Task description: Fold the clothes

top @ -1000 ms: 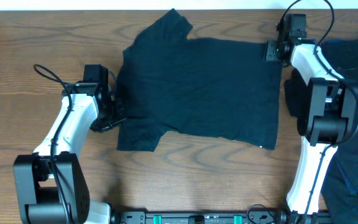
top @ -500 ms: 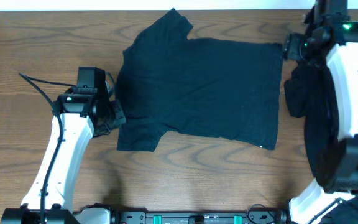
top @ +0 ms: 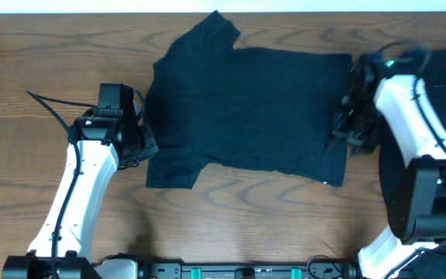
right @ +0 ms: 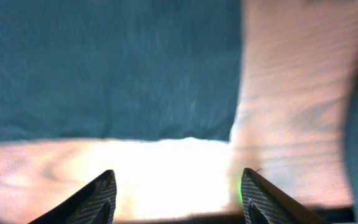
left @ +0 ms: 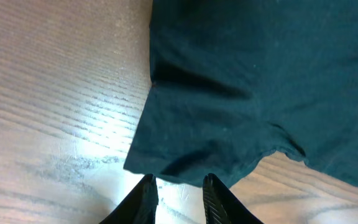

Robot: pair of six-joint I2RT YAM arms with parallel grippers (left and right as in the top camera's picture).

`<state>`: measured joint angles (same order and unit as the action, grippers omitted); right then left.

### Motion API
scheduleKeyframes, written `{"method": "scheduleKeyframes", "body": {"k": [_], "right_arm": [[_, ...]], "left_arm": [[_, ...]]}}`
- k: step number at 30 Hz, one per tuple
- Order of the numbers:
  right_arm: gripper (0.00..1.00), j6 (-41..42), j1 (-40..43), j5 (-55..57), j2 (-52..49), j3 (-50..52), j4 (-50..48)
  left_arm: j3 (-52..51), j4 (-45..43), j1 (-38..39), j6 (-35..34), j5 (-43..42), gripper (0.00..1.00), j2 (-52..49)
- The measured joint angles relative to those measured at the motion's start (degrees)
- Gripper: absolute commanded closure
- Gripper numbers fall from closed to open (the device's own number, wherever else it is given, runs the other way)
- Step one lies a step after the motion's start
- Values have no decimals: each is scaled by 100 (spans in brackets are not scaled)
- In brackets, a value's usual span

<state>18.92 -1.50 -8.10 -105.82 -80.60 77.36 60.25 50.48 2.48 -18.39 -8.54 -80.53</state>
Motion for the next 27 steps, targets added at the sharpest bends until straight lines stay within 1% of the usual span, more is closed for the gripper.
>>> {"method": "scheduleKeyframes", "body": {"k": [3, 4, 8, 11, 14, 22, 27], "right_arm": [[43, 7, -111, -208, 15, 623, -31], [45, 7, -116, -267, 35, 776, -39], [47, 52, -122, -389, 385, 1344, -131], [49, 131, -122, -424, 697, 1578, -444], [49, 225, -122, -472, 861, 1770, -789], [48, 553, -120, -492, 868, 2500, -1788], [48, 651, -4, -275, 866, 2640, -2114]], "left_arm": [[-79, -90, 0, 2, 39, 72, 0], [-109, -109, 0, 2, 63, 72, -7], [-341, -435, 0, 2, 175, 71, -33], [-533, -750, 0, 2, 219, 71, -50], [-713, -949, 0, 2, 256, 71, -59], [-785, -1010, 0, 2, 267, 70, -70], [-785, -1086, 0, 2, 275, 69, -70]]}}
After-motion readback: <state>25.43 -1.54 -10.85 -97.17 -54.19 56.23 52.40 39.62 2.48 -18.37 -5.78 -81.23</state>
